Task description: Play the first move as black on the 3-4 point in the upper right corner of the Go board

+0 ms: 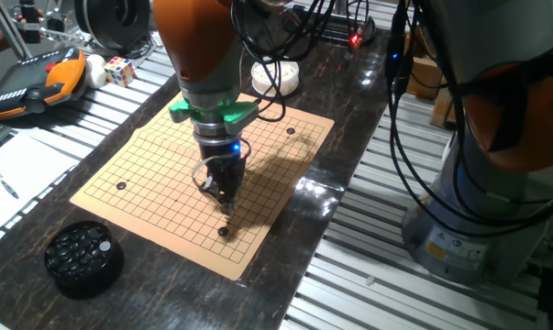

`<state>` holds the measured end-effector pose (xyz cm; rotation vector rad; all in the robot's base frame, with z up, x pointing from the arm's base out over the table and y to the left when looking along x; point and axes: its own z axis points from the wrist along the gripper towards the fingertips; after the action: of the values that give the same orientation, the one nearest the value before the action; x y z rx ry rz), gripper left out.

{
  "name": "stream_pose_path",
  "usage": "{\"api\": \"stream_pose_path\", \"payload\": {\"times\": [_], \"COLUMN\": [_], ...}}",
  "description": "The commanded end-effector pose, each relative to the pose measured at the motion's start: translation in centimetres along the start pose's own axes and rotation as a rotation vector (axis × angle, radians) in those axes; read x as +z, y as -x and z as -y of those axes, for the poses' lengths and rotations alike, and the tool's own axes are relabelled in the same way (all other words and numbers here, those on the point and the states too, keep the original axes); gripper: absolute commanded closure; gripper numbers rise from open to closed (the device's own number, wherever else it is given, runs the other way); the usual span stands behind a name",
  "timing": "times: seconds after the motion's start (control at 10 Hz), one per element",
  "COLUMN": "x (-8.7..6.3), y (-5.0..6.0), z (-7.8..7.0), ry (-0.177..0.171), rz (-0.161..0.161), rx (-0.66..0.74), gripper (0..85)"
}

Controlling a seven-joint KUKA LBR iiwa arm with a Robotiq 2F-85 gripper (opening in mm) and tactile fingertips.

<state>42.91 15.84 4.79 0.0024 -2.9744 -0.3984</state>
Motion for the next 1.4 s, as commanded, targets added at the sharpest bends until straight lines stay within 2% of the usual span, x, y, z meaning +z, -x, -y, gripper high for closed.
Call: {"api": "stream_pose_path", "payload": {"times": [0.0,0.3,1.3], "x": [0.08,0.83,1.04], "y": [-0.04,-0.15,-0.40], "z": [0.08,0.36,0.77], "ry": [0.005,0.013,0.015], "rz": [-0.002,-0.004,-0.023], "rx": [-0.004,-0.015,-0.024], "gripper": [84.3,84.3,83.7]}}
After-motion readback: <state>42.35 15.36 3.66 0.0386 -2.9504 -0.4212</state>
